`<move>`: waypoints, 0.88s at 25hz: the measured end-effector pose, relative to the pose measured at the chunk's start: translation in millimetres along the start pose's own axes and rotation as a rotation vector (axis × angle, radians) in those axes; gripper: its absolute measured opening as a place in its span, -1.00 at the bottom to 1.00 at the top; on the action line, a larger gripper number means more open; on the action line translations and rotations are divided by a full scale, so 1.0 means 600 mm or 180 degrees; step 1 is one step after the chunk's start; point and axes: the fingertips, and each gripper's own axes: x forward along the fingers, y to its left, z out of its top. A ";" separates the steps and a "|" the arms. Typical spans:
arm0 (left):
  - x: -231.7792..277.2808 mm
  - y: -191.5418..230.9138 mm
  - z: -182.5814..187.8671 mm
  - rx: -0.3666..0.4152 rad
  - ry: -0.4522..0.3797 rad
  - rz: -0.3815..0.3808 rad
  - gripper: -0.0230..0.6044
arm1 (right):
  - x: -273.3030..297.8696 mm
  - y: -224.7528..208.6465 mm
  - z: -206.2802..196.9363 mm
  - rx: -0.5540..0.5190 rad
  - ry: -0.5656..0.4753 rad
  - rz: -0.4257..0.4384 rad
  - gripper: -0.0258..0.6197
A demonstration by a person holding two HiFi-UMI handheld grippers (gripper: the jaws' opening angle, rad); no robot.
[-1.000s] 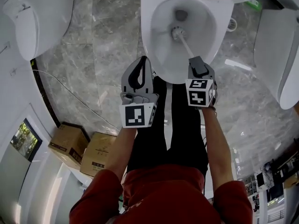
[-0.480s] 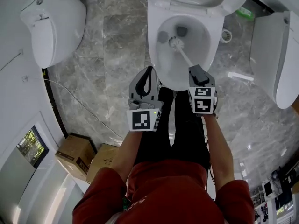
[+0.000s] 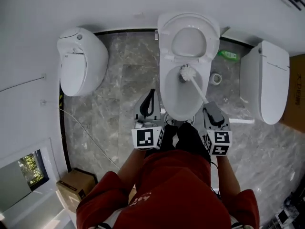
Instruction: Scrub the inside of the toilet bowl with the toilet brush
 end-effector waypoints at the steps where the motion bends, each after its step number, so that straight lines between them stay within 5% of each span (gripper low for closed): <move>1: -0.007 0.006 0.045 0.0012 -0.0109 0.0009 -0.93 | -0.035 -0.001 0.047 0.0024 -0.0209 -0.0043 -0.47; 8: -0.070 0.028 0.287 0.0077 -0.0700 0.0030 -0.93 | -0.257 -0.008 0.343 -0.0112 -0.1840 -0.0456 -0.47; 13: -0.116 0.024 0.417 0.0375 -0.1211 0.0114 -0.93 | -0.397 -0.006 0.483 -0.0235 -0.2825 -0.0683 -0.47; 17: -0.122 -0.006 0.465 0.0575 -0.1396 -0.0010 -0.93 | -0.474 -0.024 0.550 -0.0255 -0.3279 -0.0760 -0.47; 22: -0.112 -0.023 0.465 0.0781 -0.1218 -0.0065 -0.93 | -0.494 -0.024 0.573 -0.0427 -0.3383 -0.0933 -0.47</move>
